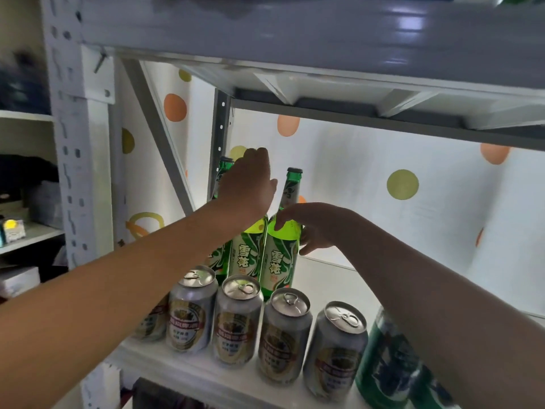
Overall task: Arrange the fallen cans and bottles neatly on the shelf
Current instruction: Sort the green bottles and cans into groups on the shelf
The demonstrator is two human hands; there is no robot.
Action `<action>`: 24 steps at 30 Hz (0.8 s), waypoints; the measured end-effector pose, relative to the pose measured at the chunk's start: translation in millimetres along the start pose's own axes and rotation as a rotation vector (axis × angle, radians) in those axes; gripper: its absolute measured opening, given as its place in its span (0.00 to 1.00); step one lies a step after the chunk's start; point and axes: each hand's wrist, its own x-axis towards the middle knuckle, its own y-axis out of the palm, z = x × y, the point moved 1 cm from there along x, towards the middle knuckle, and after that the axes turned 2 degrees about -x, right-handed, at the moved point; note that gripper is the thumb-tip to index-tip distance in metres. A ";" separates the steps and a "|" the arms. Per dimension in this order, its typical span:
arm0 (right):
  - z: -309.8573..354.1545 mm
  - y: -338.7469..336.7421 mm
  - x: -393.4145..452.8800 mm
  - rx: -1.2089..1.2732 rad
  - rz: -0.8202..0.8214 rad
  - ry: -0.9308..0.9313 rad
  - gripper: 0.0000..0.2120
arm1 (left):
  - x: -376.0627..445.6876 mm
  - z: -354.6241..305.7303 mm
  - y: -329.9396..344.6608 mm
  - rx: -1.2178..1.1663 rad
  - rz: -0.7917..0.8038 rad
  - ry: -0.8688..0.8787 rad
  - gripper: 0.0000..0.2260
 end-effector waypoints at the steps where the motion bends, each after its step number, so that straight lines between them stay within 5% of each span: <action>1: -0.2 -3.3 -5.0 -0.042 -0.037 -0.026 0.35 | -6.2 -5.9 -1.4 0.017 -0.020 0.065 0.18; 5: -7.3 -22.5 -36.0 -0.368 -0.336 -0.175 0.22 | -22.7 -29.9 -5.0 0.018 0.024 0.293 0.18; 9: -26.0 -34.1 -93.6 -0.941 -0.624 -0.440 0.25 | -34.6 -59.9 -8.7 0.014 0.145 0.392 0.23; 20: -137.7 -97.0 -242.2 -0.996 -1.049 -0.386 0.26 | -101.3 -186.0 -15.8 -0.196 0.077 0.675 0.21; 24: -188.2 -125.9 -313.0 -0.984 -1.063 -0.287 0.27 | -138.1 -258.2 -17.4 -0.317 0.134 0.717 0.27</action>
